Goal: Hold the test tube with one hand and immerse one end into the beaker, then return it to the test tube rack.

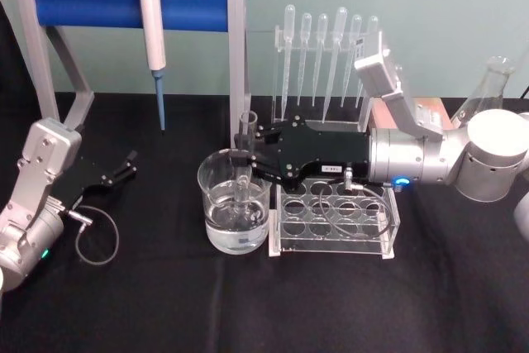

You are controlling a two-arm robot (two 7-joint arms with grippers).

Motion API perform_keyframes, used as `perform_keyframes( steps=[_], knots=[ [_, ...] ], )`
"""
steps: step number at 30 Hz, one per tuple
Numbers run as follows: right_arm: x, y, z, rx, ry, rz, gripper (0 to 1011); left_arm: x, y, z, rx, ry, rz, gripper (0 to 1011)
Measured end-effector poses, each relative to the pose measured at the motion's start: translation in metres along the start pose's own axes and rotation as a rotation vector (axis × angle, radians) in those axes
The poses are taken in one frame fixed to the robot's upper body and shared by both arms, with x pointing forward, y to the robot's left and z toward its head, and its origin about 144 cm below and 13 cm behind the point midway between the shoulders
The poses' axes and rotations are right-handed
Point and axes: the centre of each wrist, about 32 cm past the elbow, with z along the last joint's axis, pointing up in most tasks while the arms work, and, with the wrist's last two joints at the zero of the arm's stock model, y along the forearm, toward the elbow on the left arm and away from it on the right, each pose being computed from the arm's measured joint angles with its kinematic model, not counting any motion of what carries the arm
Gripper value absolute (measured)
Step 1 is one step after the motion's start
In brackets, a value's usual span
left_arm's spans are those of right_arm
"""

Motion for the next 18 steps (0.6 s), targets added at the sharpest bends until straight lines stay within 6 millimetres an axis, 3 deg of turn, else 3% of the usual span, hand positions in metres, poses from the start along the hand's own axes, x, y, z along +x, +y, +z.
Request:
perform_keyframes(
  steps=[18],
  knots=[
    [0.000, 0.011, -0.022, -0.011, -0.015, -0.020, 241, 0.000, 0.000, 0.000, 0.000, 0.000, 0.000, 1000]
  ],
)
